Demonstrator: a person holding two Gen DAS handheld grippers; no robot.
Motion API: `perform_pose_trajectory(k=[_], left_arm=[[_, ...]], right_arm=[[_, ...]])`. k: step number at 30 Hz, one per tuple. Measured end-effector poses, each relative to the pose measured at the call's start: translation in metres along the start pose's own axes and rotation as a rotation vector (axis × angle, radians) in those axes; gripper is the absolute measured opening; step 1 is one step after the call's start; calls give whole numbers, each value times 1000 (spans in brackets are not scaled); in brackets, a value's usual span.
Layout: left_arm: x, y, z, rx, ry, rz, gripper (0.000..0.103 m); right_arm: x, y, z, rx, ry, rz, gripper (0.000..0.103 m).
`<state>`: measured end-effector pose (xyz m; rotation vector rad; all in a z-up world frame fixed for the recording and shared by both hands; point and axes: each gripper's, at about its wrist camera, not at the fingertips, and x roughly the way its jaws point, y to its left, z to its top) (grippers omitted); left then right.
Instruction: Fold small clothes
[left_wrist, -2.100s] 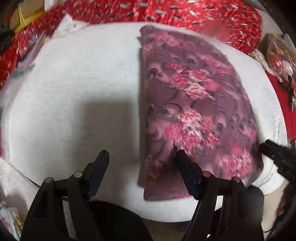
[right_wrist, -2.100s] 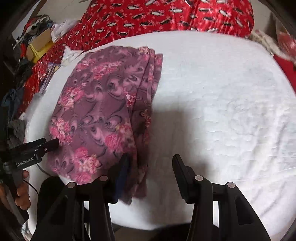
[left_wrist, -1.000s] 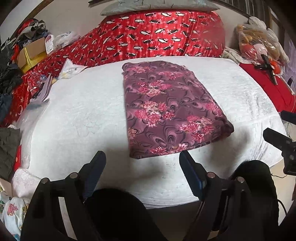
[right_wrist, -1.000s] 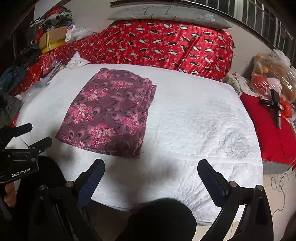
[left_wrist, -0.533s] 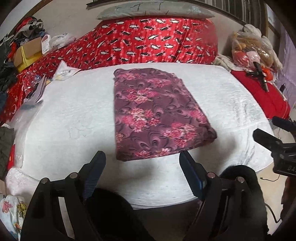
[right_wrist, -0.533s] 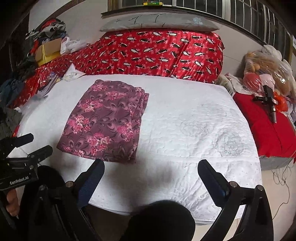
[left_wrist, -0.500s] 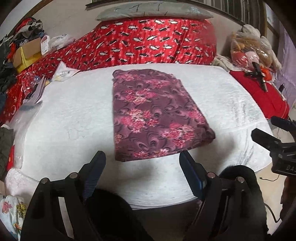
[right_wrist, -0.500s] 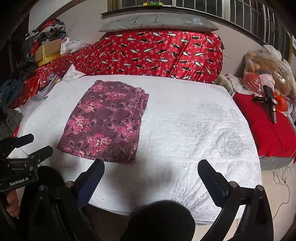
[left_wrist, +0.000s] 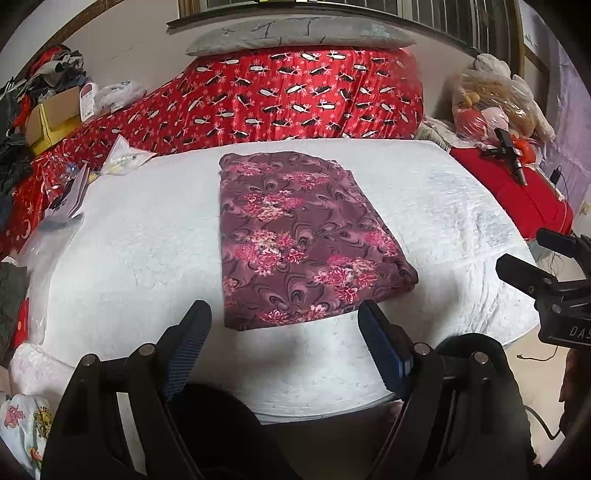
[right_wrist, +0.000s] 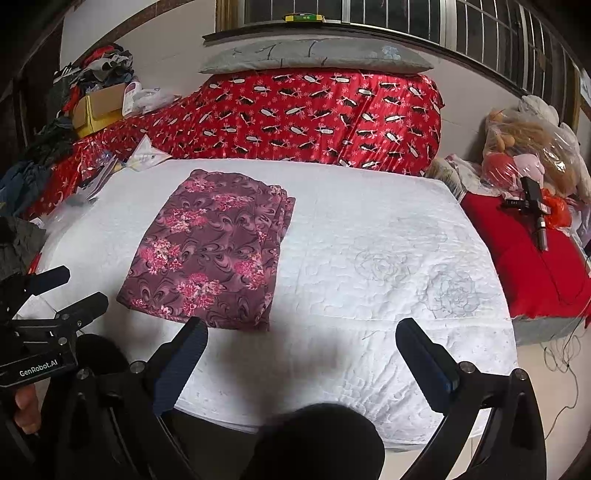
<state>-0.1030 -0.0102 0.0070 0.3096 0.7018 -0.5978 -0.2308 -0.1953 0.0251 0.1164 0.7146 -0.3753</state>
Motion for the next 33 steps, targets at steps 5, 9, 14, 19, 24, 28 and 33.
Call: perform_pose_trajectory(k=[5, 9, 14, 19, 24, 28, 33], left_arm=[[-1, -1, 0, -1, 2, -2, 82], [-1, -1, 0, -2, 1, -3, 82], [-2, -2, 1, -7, -4, 2, 82], [-4, -2, 3, -15, -5, 1, 82], [-5, -4, 3, -10, -7, -3, 82], [-8, -7, 4, -10, -10, -10, 82], [-7, -8, 4, -18, 2, -25, 82]], right_arm=[[-2, 1, 0, 4, -7, -2, 103], [-3, 1, 0, 3, -8, -3, 103], [-4, -2, 0, 19, -15, -14, 103], [-7, -6, 1, 17, -24, -25, 103], [-9, -8, 0, 19, -27, -29, 103], [-10, -8, -1, 19, -26, -31, 103], [-9, -8, -1, 21, -27, -28, 103]])
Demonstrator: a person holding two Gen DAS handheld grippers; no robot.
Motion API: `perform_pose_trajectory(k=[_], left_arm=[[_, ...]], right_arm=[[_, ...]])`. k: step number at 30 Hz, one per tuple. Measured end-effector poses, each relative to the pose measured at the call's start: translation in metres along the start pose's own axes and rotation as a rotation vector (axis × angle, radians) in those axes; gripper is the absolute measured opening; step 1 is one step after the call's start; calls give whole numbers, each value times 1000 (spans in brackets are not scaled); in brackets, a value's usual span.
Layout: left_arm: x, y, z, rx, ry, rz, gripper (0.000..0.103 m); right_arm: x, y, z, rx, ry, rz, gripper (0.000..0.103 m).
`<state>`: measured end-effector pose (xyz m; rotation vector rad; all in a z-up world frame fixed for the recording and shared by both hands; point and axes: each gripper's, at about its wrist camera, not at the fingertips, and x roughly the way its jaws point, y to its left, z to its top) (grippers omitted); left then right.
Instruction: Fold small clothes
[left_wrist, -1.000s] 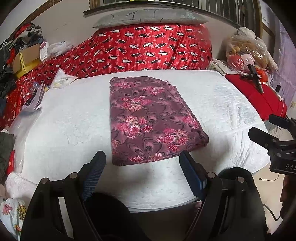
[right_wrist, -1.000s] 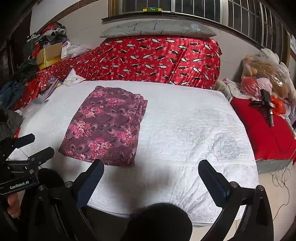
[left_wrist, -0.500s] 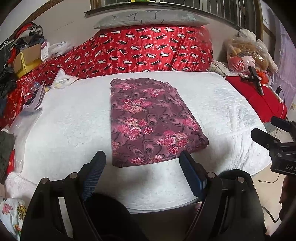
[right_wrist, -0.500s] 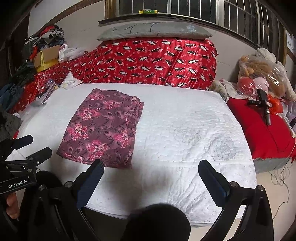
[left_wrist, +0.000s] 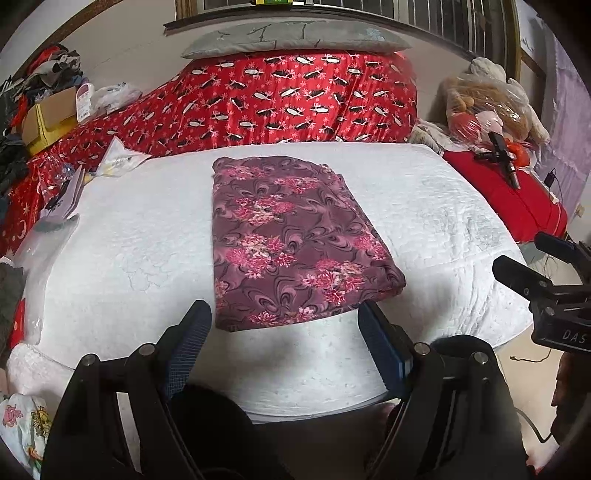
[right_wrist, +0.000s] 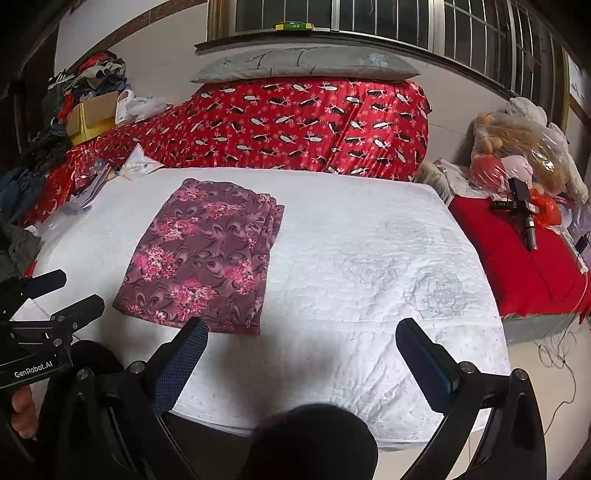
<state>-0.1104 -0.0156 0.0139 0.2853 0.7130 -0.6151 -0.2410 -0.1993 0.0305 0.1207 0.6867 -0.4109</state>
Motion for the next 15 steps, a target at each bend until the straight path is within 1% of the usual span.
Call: perform_pose_trajectory(k=[5, 11, 15], left_arm=[[0, -2, 0, -5, 11, -12, 82], [-4, -5, 5, -8, 6, -51, 82], [-6, -10, 7, 2, 2, -46, 82]], right_arm=[[-1, 1, -2, 6, 4, 1, 103], [-1, 0, -2, 8, 9, 4, 103], [-1, -1, -2, 11, 5, 2, 103]])
